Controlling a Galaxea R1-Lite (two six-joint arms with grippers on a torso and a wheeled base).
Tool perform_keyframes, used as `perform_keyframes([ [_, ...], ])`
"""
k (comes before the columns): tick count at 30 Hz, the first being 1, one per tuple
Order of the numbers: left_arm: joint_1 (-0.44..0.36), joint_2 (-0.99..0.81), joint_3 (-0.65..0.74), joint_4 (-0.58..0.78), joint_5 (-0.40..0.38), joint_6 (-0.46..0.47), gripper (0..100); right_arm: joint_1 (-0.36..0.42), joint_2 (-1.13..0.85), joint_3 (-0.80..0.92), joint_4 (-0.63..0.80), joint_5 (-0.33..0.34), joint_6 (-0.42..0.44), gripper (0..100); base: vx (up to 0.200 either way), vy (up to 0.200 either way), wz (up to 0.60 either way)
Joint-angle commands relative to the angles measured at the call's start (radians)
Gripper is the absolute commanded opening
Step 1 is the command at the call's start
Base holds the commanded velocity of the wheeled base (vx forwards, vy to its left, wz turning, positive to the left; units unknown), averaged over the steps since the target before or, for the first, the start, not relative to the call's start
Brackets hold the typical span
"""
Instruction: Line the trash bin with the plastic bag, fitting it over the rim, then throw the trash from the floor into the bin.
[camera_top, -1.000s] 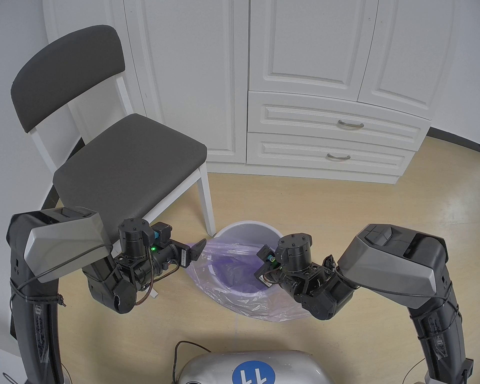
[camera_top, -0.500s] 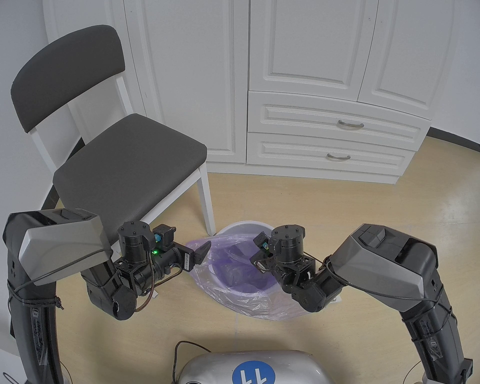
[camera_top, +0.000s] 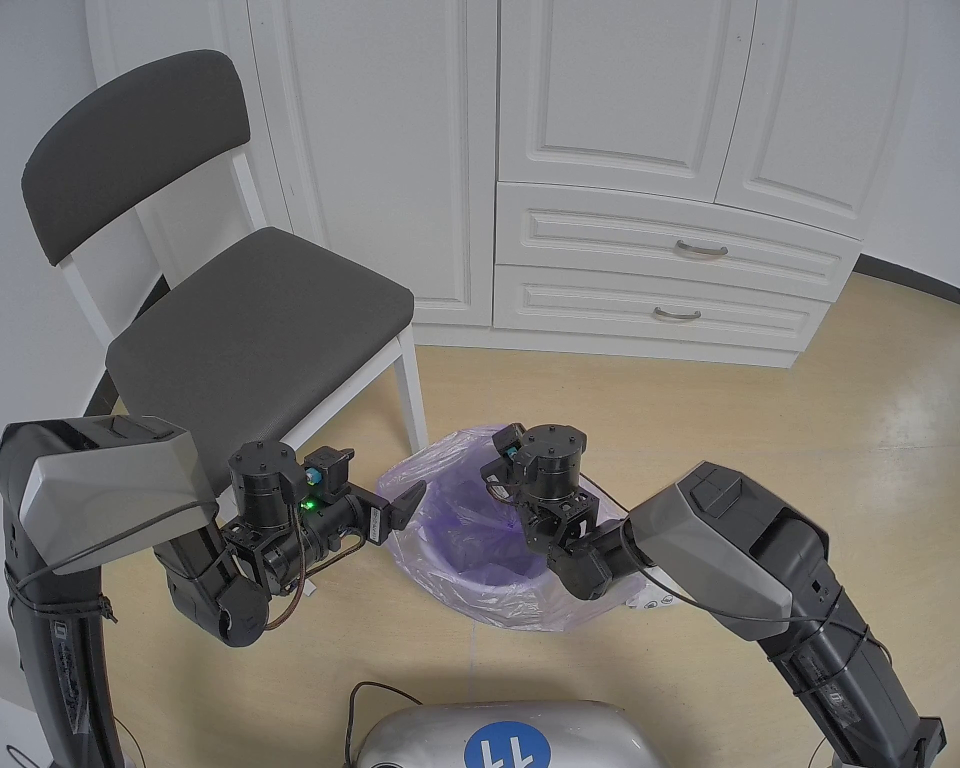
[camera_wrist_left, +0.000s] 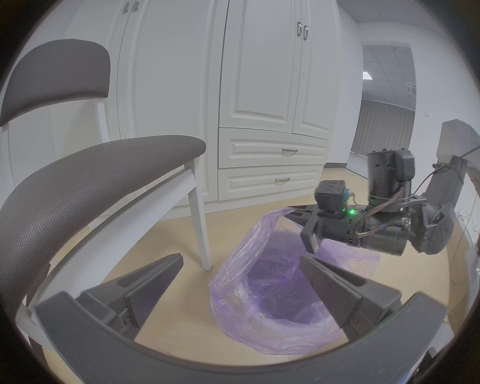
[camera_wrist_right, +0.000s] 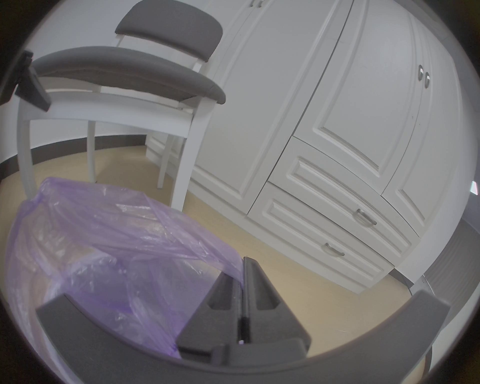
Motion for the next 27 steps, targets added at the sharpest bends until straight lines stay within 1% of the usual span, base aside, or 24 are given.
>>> perform_keyframes([
  [1, -0.005, -0.004, 0.008, -0.008, 0.002, 0.004, 100, -0.005, 0.109, -0.143, 0.015, -0.019, 0.004, 0, 0.000, 0.000, 0.00],
  [5, -0.005, -0.002, 0.008, -0.008, 0.002, 0.004, 100, -0.014, 0.171, -0.276, 0.021, -0.051, 0.004, 0, 0.000, 0.000, 0.00],
  [7, -0.005, -0.002, 0.006, -0.008, 0.002, 0.004, 100, -0.017, 0.195, -0.276, 0.024, -0.056, 0.004, 0, 0.000, 0.000, 0.00],
  [15, -0.006, 0.004, 0.004, -0.008, 0.003, 0.004, 100, -0.027, 0.194, -0.276, 0.021, -0.056, 0.009, 0, 0.000, 0.000, 0.00],
  [19, -0.006, 0.004, 0.004, -0.008, 0.005, 0.004, 100, -0.027, 0.171, -0.276, 0.017, -0.051, 0.056, 0, 0.000, 0.000, 0.00],
  [22, -0.006, 0.004, 0.004, -0.010, 0.003, 0.004, 100, -0.027, 0.162, -0.276, 0.017, -0.050, 0.058, 0, 0.000, 0.000, 0.00],
  [23, -0.008, 0.002, 0.006, -0.010, 0.003, 0.004, 100, -0.047, 0.128, -0.276, 0.032, -0.039, 0.056, 0, 0.000, 0.000, 0.00],
  [25, -0.011, 0.004, 0.006, -0.010, 0.003, 0.004, 100, -0.056, 0.119, -0.276, 0.040, -0.030, 0.056, 0, 0.000, 0.000, 0.00],
  [27, -0.014, 0.004, 0.006, -0.010, 0.003, 0.004, 100, -0.079, 0.100, -0.276, 0.081, -0.002, 0.061, 0, 0.000, 0.000, 0.00],
])
